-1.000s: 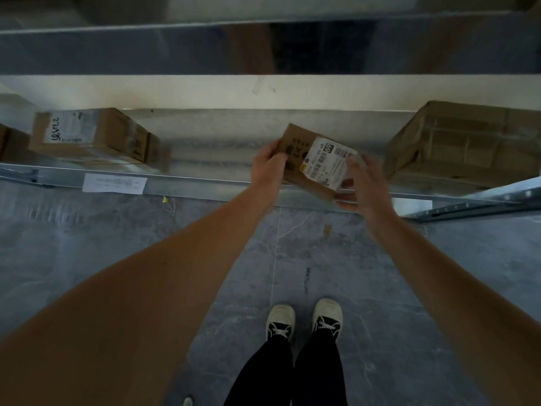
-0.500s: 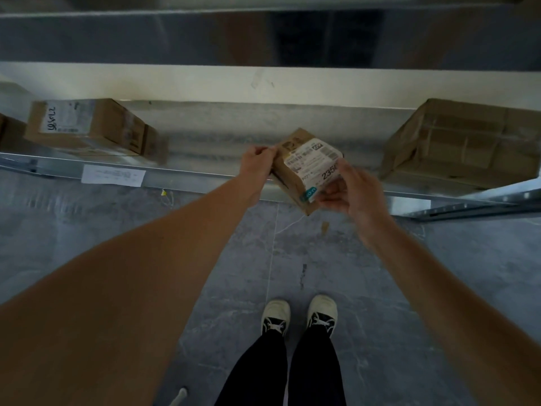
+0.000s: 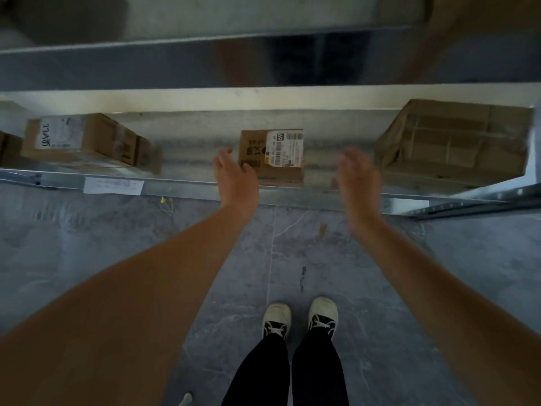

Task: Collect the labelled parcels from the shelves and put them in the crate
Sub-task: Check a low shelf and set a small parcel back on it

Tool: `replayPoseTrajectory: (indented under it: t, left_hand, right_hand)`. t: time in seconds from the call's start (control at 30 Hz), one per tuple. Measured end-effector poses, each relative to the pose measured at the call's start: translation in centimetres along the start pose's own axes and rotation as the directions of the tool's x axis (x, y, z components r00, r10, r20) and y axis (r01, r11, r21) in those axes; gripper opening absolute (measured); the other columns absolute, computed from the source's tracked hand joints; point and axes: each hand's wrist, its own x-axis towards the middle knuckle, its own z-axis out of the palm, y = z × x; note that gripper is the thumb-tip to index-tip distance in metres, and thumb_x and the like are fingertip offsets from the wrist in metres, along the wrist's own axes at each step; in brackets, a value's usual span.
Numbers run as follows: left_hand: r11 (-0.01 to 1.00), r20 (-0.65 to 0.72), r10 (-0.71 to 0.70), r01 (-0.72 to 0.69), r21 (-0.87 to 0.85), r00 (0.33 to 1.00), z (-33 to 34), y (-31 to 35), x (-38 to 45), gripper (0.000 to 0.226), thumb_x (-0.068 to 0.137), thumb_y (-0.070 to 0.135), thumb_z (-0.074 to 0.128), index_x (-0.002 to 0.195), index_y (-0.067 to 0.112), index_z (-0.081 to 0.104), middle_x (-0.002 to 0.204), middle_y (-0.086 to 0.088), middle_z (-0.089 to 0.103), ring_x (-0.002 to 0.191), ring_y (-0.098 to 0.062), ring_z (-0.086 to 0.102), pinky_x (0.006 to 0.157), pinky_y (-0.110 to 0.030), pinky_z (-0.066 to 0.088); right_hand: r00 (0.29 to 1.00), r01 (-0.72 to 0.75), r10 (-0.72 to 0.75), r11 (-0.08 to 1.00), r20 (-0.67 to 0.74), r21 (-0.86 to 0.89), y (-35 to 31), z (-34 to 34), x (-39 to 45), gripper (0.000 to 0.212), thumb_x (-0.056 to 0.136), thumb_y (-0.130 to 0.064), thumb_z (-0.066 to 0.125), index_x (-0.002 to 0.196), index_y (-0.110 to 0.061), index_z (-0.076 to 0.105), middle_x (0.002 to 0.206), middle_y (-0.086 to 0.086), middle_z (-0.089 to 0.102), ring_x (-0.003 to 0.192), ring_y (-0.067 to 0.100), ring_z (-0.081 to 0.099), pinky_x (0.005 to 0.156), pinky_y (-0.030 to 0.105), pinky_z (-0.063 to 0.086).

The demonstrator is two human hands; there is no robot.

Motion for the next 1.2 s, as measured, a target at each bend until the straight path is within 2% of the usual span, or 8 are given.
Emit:
replayPoseTrajectory:
  t: [0.17,0.27,0.37,0.47,0.53,0.77,0.9,1.2]
  left_hand:
    - [0.860,0.018,0.506,-0.506,0.067,0.863,3.9,4.3,-3.1,0.029,0.087,0.011,0.048,0.116,0.013,0.053,0.115,-0.008,0.052,0.099,-0.020,0.054,0.086,-0.032,0.046]
    - [0.961,0.352,0.196,-0.109,-0.253,0.915,8.3,7.8,-5.9,0.024,0.091,0.023,0.046,0.109,0.012,0.057,0.109,-0.014,0.059,0.099,-0.032,0.060,0.087,-0.048,0.052]
    - [0.952,0.629,0.014,0.182,-0.245,0.777,10.7,11.4,-8.8,0.046,0.101,0.024,0.036,0.142,0.003,0.038,0.149,-0.020,0.036,0.137,-0.033,0.035,0.114,-0.043,0.028]
    - [0.895,0.733,-0.053,0.358,-0.267,0.678,11.8,12.7,-10.3,0.051,0.105,0.032,0.024,0.150,0.007,0.024,0.157,-0.009,0.023,0.144,-0.026,0.024,0.118,-0.039,0.019]
    - [0.884,0.773,-0.082,0.404,-0.235,0.629,12.4,12.9,-10.4,0.056,0.102,0.041,0.025,0.149,0.012,0.029,0.156,-0.008,0.027,0.142,-0.028,0.028,0.118,-0.044,0.020]
    - [0.883,0.628,0.071,0.244,-0.401,0.775,9.5,11.1,-8.1,0.028,0.100,0.022,0.028,0.095,0.011,0.053,0.085,-0.007,0.052,0.061,0.000,0.055,0.043,-0.012,0.044]
    - [0.830,0.582,0.053,0.288,-0.478,0.812,7.6,11.2,-8.1,0.041,0.104,0.031,0.024,0.132,0.013,0.049,0.104,0.000,0.057,0.086,-0.007,0.054,0.052,-0.021,0.045]
    - [0.727,0.619,-0.075,0.468,-0.503,0.782,6.6,10.8,-8.5,0.036,0.100,0.032,0.030,0.105,0.018,0.063,0.111,-0.001,0.064,0.108,-0.022,0.056,0.078,-0.031,0.047]
  right_hand:
    - [0.817,0.167,-0.261,0.961,-0.514,-0.223,2.7,-12.6,2.1,0.036,0.095,-0.024,0.047,0.126,-0.007,0.052,0.124,0.011,0.050,0.107,0.016,0.047,0.087,0.010,0.040]
    - [0.763,0.048,-0.164,0.979,-0.625,-0.198,4.6,-19.2,4.2,0.049,0.090,-0.034,0.050,0.133,-0.012,0.048,0.136,0.010,0.047,0.114,0.015,0.048,0.100,0.028,0.042]
    - [0.890,-0.176,0.130,0.982,-0.437,-0.067,5.7,-22.5,6.2,0.054,0.092,-0.044,0.047,0.140,-0.018,0.043,0.142,0.006,0.046,0.117,0.016,0.047,0.099,0.030,0.039]
    - [0.932,-0.290,0.277,0.957,-0.234,-0.022,5.1,-22.3,6.9,0.036,0.096,-0.048,0.042,0.120,-0.022,0.051,0.116,0.002,0.048,0.099,0.015,0.047,0.080,0.025,0.038]
    - [0.938,-0.311,0.313,0.950,-0.150,0.037,5.0,-21.2,6.8,0.046,0.093,-0.057,0.044,0.127,-0.027,0.052,0.118,-0.003,0.051,0.109,0.013,0.051,0.096,0.032,0.039]
    - [0.966,-0.125,0.178,0.957,-0.187,0.263,4.4,-18.1,3.5,0.030,0.096,-0.052,0.046,0.116,-0.030,0.048,0.112,-0.010,0.053,0.102,0.004,0.052,0.089,0.027,0.046]
    - [0.953,-0.170,0.249,0.910,-0.170,0.378,3.0,-17.5,2.3,0.038,0.093,-0.055,0.046,0.122,-0.033,0.054,0.125,-0.002,0.061,0.111,0.017,0.060,0.091,0.034,0.051]
    - [0.960,-0.173,0.232,0.932,-0.157,0.319,2.0,-17.3,0.8,0.038,0.095,-0.043,0.052,0.126,-0.023,0.060,0.109,-0.007,0.064,0.107,0.014,0.059,0.091,0.036,0.052]
